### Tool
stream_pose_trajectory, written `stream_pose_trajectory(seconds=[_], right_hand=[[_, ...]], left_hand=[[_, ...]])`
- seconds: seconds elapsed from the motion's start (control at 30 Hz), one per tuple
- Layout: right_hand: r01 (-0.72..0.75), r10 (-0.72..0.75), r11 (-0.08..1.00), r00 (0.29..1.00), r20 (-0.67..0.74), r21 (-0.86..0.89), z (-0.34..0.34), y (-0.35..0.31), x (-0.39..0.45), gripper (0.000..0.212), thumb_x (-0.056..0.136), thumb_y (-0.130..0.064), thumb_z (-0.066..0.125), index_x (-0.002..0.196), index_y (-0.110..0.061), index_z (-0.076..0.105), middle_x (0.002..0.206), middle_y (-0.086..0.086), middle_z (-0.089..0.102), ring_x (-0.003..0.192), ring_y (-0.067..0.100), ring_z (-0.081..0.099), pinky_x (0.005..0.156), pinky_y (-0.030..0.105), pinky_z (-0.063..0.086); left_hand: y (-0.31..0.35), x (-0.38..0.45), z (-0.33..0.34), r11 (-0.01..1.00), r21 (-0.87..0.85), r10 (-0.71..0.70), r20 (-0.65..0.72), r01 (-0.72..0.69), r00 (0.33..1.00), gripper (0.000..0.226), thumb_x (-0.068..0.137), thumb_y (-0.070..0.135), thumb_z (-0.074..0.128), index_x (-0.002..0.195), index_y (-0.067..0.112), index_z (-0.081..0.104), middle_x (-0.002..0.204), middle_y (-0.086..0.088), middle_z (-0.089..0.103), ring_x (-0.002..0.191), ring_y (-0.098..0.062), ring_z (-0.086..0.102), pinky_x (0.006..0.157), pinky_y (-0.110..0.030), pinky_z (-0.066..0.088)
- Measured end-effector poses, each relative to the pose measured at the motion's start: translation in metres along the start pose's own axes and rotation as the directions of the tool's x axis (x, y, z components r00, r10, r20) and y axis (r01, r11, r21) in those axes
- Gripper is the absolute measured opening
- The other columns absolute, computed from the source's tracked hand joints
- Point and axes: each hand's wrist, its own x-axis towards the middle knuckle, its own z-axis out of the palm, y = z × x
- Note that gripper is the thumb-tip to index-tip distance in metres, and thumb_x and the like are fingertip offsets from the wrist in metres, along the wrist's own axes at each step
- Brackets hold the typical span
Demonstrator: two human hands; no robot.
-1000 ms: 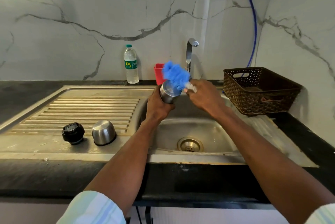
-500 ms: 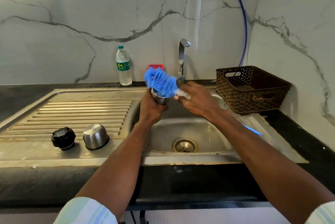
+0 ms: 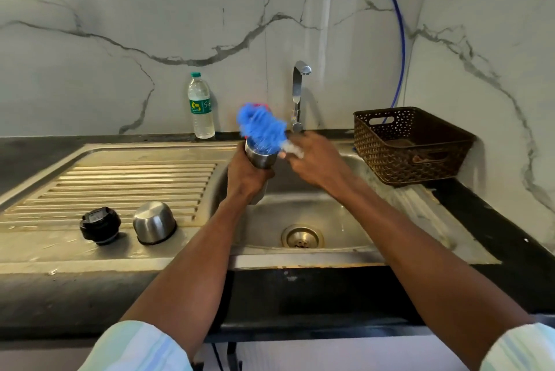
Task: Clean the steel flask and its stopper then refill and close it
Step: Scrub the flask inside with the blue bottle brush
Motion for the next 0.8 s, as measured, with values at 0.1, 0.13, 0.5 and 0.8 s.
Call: stream_pose_trajectory(seconds=[0.1,0.13,0.5,0.8], right_hand=[[0.005,-0.006,0.999,1.0,0.022,0.053,0.002,-0.001,-0.001,0.035,0.092,-0.037,0.061,0.123,-0.021,0.062,0.113,0.007,0.065,0.097,0.022,0.06,0.078,0.034,0.047],[-0.059,0.06,0.997,0.998,-0.016,0.051,0.0,0.002,0.004,0.033,0.093,-0.036,0.059,0.121,-0.02,0.062,0.109,0.006,0.066,0.093,0.021,0.06,0.075,0.033,0.047],[-0.017,0.018,0.999,1.0,-0.015,0.046,0.001,-0.001,-0.003,0.036,0.092,-0.037,0.06,0.124,-0.021,0.062,0.113,0.007,0.063,0.1,0.025,0.06,0.079,0.032,0.047],[0.043,-0.044,0.996,0.999,0.009,0.074,0.005,-0.006,-0.005,0.039,0.092,-0.037,0.059,0.128,-0.021,0.059,0.119,0.008,0.062,0.103,0.024,0.058,0.081,0.031,0.045]], left_hand=[[0.0,-0.001,0.003,1.0,-0.002,-0.007,0.002,0.007,1.0,0.07,0.062,0.007,0.086,0.125,0.015,0.057,0.105,0.01,0.062,0.096,-0.013,0.06,0.076,-0.021,0.041],[0.0,-0.001,0.003,1.0,0.001,-0.003,0.004,0.003,1.0,0.073,0.061,0.007,0.087,0.126,0.015,0.056,0.106,0.009,0.061,0.095,-0.012,0.059,0.078,-0.022,0.042],[-0.002,-0.001,0.001,1.0,0.014,0.001,0.009,-0.001,1.0,0.072,0.063,0.007,0.087,0.126,0.016,0.055,0.106,0.009,0.06,0.097,-0.014,0.058,0.08,-0.025,0.042],[-0.001,0.002,0.003,1.0,-0.03,0.001,-0.014,-0.001,1.0,0.073,0.063,0.013,0.089,0.128,0.019,0.056,0.11,0.009,0.063,0.098,-0.01,0.058,0.082,-0.024,0.042]])
